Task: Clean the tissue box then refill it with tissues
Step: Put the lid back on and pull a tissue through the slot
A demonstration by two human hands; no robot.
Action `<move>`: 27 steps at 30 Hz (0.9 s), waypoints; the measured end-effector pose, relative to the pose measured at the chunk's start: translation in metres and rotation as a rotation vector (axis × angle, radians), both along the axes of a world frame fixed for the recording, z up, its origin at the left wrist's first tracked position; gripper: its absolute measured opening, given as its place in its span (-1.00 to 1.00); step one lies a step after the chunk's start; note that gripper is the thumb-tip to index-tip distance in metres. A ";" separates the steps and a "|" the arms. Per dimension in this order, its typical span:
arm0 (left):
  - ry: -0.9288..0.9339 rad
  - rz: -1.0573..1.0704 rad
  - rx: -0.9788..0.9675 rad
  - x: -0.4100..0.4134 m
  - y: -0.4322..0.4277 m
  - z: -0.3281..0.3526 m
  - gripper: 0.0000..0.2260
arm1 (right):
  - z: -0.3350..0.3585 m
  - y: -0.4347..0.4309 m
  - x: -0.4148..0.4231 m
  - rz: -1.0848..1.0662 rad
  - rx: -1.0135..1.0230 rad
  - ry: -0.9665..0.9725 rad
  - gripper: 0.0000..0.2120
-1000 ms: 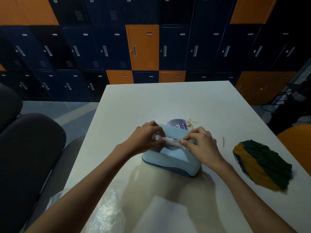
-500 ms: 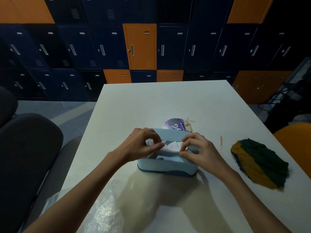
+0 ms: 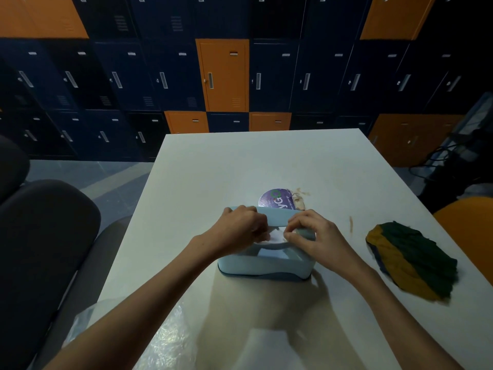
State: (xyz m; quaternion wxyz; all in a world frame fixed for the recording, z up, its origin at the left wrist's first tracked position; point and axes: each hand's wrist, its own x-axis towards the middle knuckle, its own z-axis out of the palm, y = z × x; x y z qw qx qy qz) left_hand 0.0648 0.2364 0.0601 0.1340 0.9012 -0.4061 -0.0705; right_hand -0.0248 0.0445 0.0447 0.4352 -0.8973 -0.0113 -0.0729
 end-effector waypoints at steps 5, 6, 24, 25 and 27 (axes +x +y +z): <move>0.108 -0.027 -0.228 0.000 0.007 -0.001 -0.89 | 0.012 0.004 0.012 -0.014 -0.053 0.071 -0.79; 0.130 -0.042 -0.262 0.000 0.009 0.000 -0.86 | 0.015 0.006 0.016 0.012 -0.116 0.121 -0.74; 0.101 -0.111 0.137 0.020 0.003 0.032 -0.77 | 0.061 0.009 0.050 0.341 -0.942 0.326 -0.70; 0.121 -0.103 0.140 0.021 0.006 0.032 -0.76 | 0.062 0.005 0.051 0.334 -0.957 0.328 -0.69; 0.100 -0.074 0.167 0.025 0.015 0.032 -0.69 | 0.064 -0.004 0.053 0.295 -0.984 0.325 -0.67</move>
